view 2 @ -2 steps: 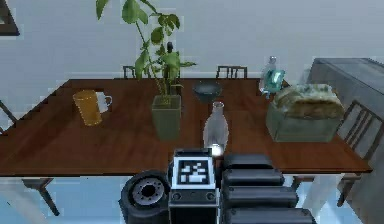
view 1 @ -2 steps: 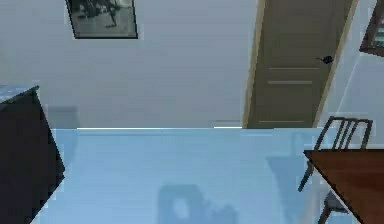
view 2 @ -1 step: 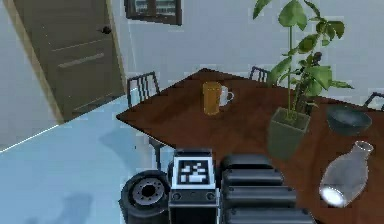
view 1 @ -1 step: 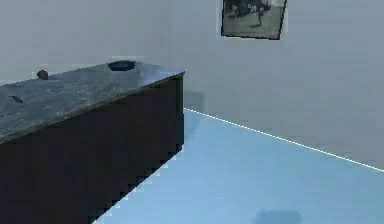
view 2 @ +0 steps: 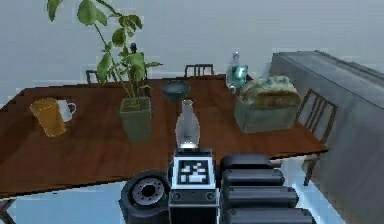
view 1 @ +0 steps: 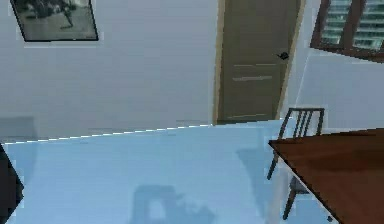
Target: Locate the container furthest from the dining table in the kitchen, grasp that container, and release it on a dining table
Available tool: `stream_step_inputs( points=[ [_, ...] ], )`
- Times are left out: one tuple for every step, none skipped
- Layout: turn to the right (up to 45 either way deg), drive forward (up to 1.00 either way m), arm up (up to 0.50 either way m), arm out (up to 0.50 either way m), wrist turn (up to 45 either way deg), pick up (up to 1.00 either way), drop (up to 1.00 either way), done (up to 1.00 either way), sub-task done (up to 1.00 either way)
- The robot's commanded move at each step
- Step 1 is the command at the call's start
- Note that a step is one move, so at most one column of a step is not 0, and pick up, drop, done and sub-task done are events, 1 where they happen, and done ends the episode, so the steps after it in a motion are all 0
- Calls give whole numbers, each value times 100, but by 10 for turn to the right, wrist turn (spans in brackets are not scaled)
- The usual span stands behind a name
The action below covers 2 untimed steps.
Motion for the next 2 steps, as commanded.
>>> stream_step_inputs(
  points=[
    [450,0,0,0,0,0,0,0,0],
    [420,0,0,0,0,0,0,0,0]
  ],
)
